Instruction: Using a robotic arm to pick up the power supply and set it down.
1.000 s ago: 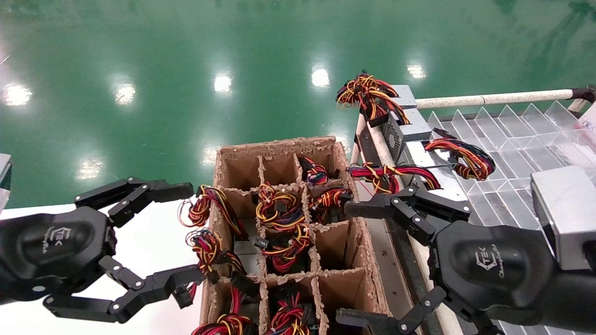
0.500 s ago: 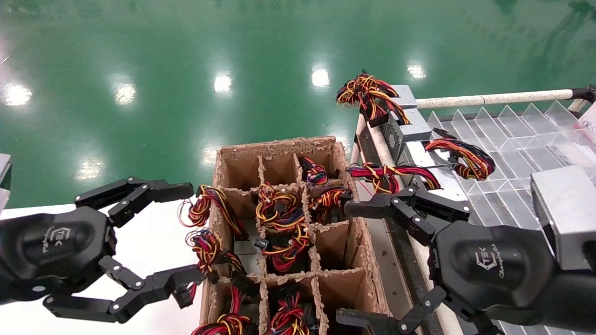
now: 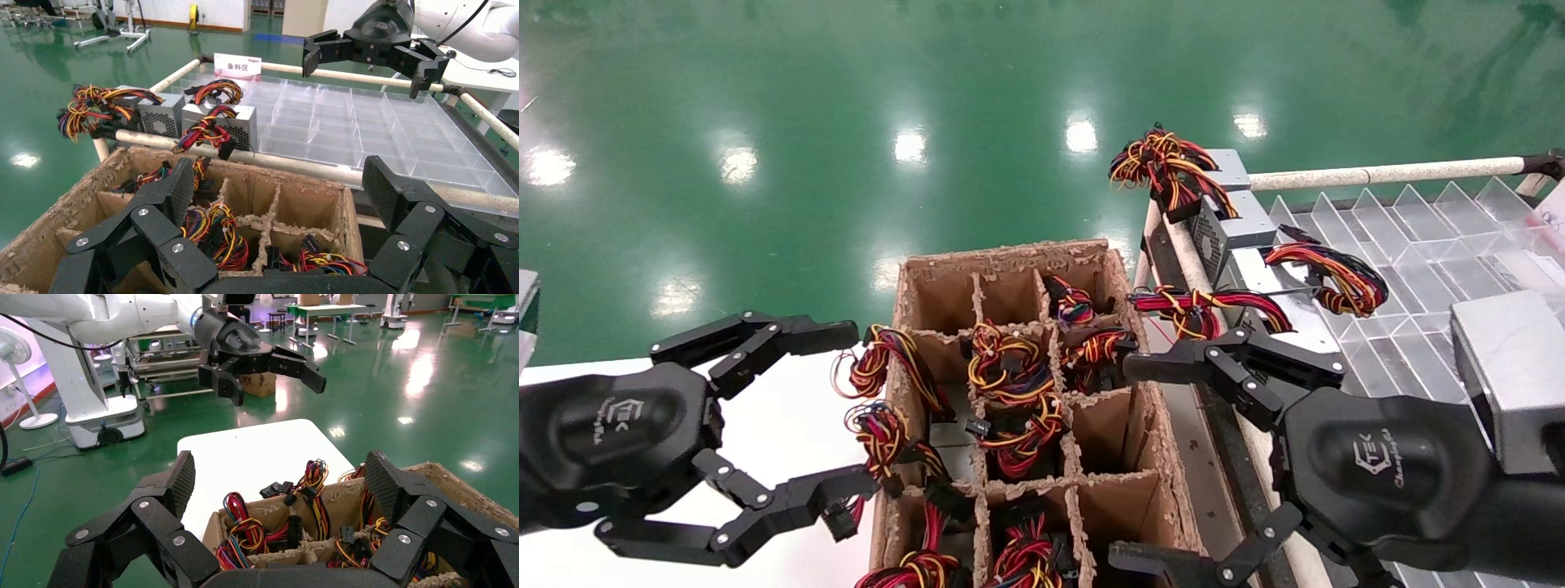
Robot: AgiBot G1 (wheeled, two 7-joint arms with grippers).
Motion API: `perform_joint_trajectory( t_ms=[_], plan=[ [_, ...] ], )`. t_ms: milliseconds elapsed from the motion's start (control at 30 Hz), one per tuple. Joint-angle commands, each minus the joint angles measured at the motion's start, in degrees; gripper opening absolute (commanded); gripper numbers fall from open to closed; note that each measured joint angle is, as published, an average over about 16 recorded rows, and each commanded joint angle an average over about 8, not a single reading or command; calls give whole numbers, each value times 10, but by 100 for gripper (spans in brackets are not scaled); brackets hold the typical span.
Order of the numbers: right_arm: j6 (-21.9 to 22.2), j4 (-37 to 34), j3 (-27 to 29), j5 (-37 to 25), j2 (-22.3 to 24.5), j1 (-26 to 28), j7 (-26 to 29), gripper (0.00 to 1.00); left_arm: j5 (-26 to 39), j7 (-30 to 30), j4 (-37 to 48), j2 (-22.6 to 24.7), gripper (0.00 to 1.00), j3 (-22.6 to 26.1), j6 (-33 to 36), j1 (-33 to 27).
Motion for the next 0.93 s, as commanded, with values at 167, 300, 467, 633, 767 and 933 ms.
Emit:
perform_joint_trajectory(
  t_ms=[167,300,467,633,767,933],
  plan=[
    [0,0,0,0,0,0,0,100,0,0,0,0,100,0,0,0],
    [0,0,0,0,0,0,0,100,0,0,0,0,100,0,0,0],
    [0,0,0,0,0,0,0,100,0,0,0,0,100,0,0,0],
    [0,0,0,0,0,0,0,100,0,0,0,0,100,0,0,0],
    [0,0,0,0,0,0,0,100,0,0,0,0,100,0,0,0],
    [0,0,0,0,0,0,0,100,0,0,0,0,100,0,0,0]
  ],
)
